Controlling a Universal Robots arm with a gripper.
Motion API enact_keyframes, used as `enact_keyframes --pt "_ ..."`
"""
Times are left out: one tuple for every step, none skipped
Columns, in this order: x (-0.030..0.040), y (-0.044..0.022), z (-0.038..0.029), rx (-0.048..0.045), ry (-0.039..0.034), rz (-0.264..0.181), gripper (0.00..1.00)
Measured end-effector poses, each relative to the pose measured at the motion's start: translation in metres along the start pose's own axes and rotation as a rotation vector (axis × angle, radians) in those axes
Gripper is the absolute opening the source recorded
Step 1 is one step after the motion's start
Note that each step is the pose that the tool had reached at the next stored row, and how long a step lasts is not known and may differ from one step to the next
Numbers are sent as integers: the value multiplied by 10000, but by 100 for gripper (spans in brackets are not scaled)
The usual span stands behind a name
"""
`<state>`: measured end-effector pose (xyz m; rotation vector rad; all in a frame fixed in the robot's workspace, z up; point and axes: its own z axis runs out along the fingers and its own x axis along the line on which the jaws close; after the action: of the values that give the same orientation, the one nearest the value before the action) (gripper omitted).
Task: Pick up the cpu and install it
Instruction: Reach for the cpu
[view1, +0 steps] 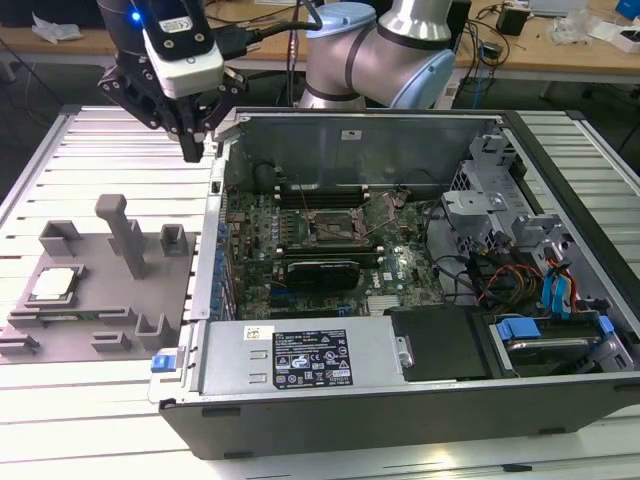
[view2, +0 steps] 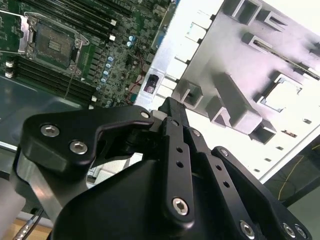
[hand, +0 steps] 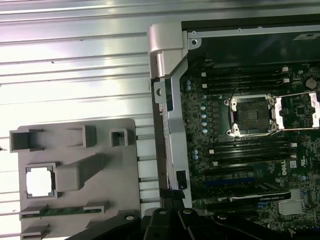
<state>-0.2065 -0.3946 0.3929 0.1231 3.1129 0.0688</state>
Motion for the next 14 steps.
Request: enact_keyframes --pt "16 1 0 0 0 2 11" --pt "28 2 0 0 0 3 11" --pt "41 3 0 0 0 4 11" --pt "54 3 0 0 -1 6 11" --pt "73 4 -1 1 -1 7 11" --pt "88 5 0 0 0 9 11" --pt "104 6 -1 1 0 9 11" --pt "120 6 -1 0 -1 10 11" --pt "143 7 -1 1 -1 12 11" --pt "166 8 -1 1 0 14 11" --pt "196 9 -1 1 0 17 11" --pt "219 11 -1 1 -1 19 11" --pt "239 12 -1 0 -1 21 11" --pt "255 13 -1 0 -1 22 11"
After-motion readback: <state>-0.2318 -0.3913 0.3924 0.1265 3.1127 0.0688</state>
